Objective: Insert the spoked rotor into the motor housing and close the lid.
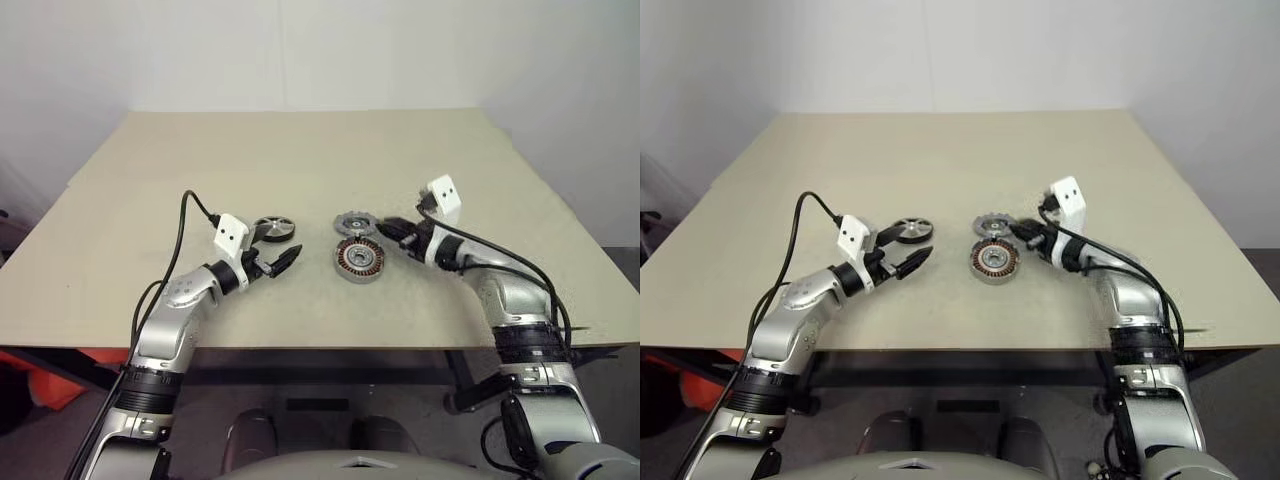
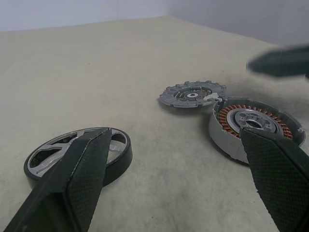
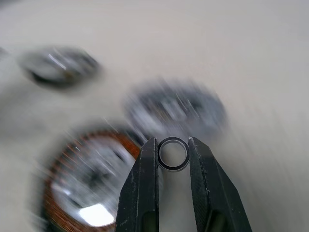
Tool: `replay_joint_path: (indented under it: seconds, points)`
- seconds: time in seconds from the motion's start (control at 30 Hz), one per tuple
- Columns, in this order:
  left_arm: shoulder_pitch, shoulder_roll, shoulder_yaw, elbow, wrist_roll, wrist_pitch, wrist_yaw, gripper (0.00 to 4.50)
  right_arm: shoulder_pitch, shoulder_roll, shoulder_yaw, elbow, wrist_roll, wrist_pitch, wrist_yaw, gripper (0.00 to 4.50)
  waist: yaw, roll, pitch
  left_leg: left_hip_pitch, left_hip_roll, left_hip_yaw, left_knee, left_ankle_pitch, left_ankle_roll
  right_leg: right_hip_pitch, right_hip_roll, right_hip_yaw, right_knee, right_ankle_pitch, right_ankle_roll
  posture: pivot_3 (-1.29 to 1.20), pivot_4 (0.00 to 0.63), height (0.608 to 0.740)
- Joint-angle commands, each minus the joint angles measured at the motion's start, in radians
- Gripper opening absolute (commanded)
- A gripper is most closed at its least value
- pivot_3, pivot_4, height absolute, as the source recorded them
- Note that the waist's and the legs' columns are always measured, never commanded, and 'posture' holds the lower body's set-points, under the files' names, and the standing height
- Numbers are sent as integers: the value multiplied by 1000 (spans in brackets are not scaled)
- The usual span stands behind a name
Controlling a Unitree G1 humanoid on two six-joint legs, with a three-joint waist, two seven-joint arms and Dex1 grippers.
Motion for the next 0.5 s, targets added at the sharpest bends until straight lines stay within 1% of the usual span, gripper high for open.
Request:
replay_joint_path:
  seconds: [0.03, 0.2, 0.3, 0.5]
  points:
    - [-21, 5, 9, -26, 3, -15, 1, 4500, -18, -13, 32, -115, 32, 31, 26, 547, 3, 0, 0, 0, 0, 0, 0, 0, 0, 0, 0, 0, -1, 0, 0, 0, 0, 740]
    - [-18, 7, 11, -29, 4, -15, 4, 4500, 24, -39, 105, -176, 31, 85, 66, 547, 7, 0, 0, 0, 0, 0, -3, 0, 0, 1, 0, 0, -4, 1, -1, 0, 0, 740]
    - [-16, 9, 9, -30, 9, -17, 5, 4500, 48, -37, 141, -162, 8, 72, 58, 547, 6, 0, 0, 0, 0, 0, -6, 0, -1, 1, 0, 0, -6, 3, -4, 0, 0, 740]
    - [-11, 10, 11, -33, 12, -17, 5, 4500, 69, -36, 166, -144, -8, 63, 50, 547, 6, 0, 0, 0, -1, 0, -9, 1, -1, 1, 0, 0, -8, 3, -5, 0, 0, 740]
